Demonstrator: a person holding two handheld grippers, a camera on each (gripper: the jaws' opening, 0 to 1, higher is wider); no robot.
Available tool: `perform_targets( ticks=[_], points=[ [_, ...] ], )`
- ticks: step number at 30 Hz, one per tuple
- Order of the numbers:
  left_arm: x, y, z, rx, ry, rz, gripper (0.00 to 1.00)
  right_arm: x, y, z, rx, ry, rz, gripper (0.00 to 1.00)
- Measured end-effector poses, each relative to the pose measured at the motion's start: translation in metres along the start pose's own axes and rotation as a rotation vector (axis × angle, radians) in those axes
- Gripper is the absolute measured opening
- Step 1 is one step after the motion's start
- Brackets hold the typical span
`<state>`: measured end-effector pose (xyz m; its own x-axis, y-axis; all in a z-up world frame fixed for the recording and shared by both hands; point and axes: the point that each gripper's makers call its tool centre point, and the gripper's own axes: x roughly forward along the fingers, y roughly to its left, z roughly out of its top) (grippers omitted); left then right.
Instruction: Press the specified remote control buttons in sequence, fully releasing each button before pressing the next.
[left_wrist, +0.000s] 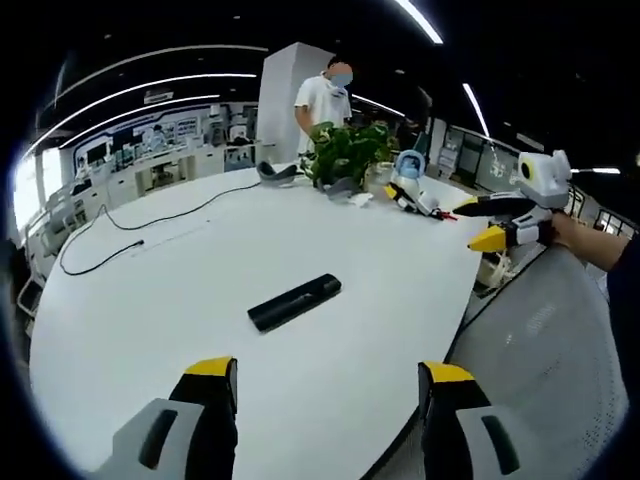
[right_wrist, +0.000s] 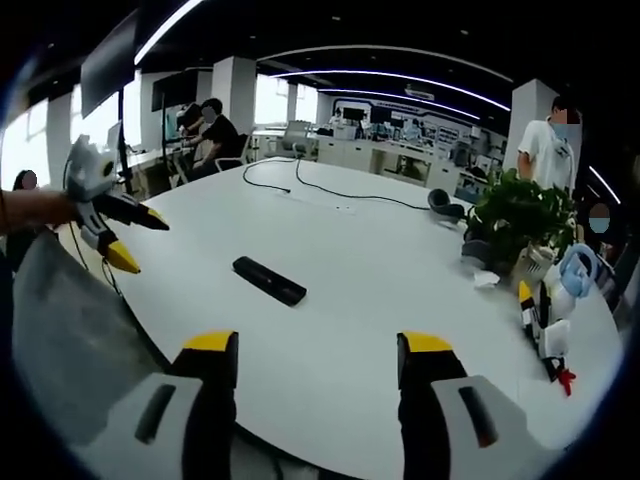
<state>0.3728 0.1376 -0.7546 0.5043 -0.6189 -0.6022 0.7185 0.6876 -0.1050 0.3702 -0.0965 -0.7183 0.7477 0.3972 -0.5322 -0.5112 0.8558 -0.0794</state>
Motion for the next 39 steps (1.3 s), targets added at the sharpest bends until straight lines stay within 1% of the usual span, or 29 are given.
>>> perform_targets(
  ticks=[4,12,16,20,23,25,26,27,28,30,32,35,39],
  points=[
    [0.014,0.002,0.001,0.032,0.027,-0.025,0.78,0.001,0.000,-0.002,-0.005,0.014,-0.004,0.66],
    [0.032,0.011,-0.001,0.064,0.069,-0.055,0.79,0.001,-0.002,-0.008,-0.016,0.049,-0.012,0.65],
    [0.038,0.016,0.001,0.070,0.083,-0.066,0.79,0.001,-0.004,-0.009,-0.002,0.049,-0.021,0.65],
    [0.045,0.018,0.000,0.103,0.115,-0.078,0.80,0.000,-0.007,-0.009,0.007,0.048,-0.033,0.65],
    [0.052,0.021,0.001,0.119,0.127,-0.086,0.80,0.000,-0.009,-0.010,0.017,0.047,-0.040,0.64],
    [0.056,0.022,0.002,0.130,0.137,-0.093,0.80,-0.002,-0.012,-0.011,0.032,0.048,-0.057,0.63],
    [0.057,0.023,0.003,0.134,0.142,-0.095,0.81,-0.003,-0.016,-0.013,0.040,0.055,-0.082,0.63],
    [0.059,0.024,0.004,0.139,0.145,-0.095,0.81,-0.007,-0.027,-0.017,0.051,0.075,-0.142,0.62],
    [0.060,0.025,0.005,0.142,0.144,-0.092,0.81,-0.008,-0.032,-0.017,0.049,0.074,-0.165,0.62],
    [0.062,0.029,0.008,0.127,0.135,-0.085,0.81,-0.009,-0.031,-0.015,0.054,0.059,-0.157,0.62],
    [0.065,0.030,0.010,0.107,0.131,-0.091,0.81,-0.008,-0.027,-0.013,0.066,0.044,-0.129,0.62],
    [0.068,0.035,0.010,0.105,0.139,-0.086,0.81,-0.005,-0.024,-0.014,0.061,0.051,-0.107,0.62],
    [0.074,0.032,0.021,0.002,0.090,-0.126,0.81,-0.005,-0.023,-0.013,0.049,0.048,-0.107,0.62]
  ],
)
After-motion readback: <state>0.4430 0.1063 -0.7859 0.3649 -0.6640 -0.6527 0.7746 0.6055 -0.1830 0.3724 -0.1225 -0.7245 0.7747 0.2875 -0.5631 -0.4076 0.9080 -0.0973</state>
